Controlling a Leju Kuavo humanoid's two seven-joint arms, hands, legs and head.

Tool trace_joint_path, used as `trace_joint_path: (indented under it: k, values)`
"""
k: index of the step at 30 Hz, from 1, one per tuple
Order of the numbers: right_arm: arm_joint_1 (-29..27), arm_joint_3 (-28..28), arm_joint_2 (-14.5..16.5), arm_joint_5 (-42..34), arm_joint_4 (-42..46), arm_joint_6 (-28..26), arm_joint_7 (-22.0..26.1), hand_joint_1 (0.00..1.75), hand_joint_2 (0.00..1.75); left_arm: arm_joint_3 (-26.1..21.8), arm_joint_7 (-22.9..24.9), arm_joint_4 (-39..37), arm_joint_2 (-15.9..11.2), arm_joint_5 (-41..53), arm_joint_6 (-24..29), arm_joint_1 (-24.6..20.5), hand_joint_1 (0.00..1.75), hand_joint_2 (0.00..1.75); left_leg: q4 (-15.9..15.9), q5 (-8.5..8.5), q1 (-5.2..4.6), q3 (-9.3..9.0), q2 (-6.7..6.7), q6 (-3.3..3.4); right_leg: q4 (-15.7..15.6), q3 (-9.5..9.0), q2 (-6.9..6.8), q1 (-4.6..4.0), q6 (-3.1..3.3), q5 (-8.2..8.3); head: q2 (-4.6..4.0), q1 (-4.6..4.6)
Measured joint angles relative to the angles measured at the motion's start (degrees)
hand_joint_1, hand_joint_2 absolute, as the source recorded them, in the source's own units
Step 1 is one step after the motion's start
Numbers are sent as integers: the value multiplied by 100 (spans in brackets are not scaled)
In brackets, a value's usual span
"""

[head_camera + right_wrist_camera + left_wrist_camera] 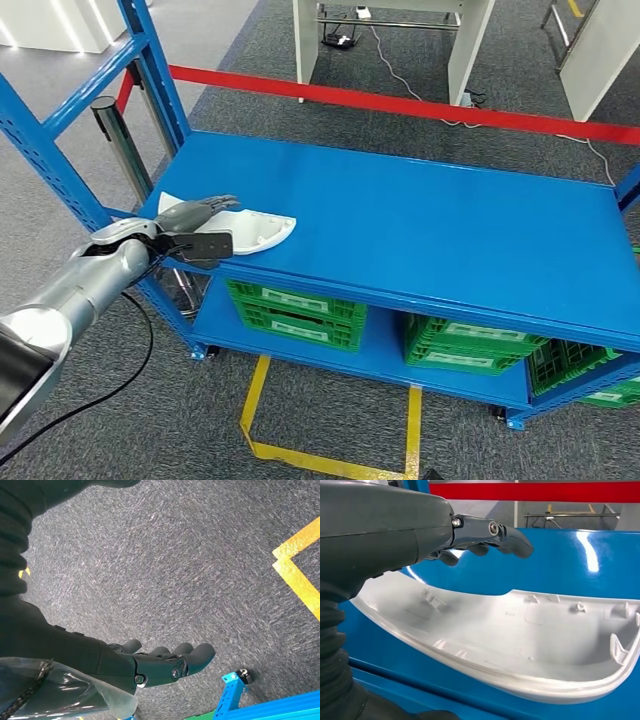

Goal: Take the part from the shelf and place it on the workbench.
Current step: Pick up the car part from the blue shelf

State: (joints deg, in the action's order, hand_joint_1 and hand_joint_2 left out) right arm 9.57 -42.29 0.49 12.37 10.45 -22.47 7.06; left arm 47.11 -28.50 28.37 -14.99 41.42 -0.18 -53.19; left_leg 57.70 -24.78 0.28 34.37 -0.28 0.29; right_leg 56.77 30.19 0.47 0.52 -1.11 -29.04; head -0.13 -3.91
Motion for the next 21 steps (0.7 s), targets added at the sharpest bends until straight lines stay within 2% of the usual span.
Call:
trace_joint_path:
  k: [21]
  values:
    - [-3,44,0,61,0,-42,98,0,175,1,39,-133,-8,9,56,0,0,175,0,0,0,0,0,0,0,0,0,0,0,0,0,0]
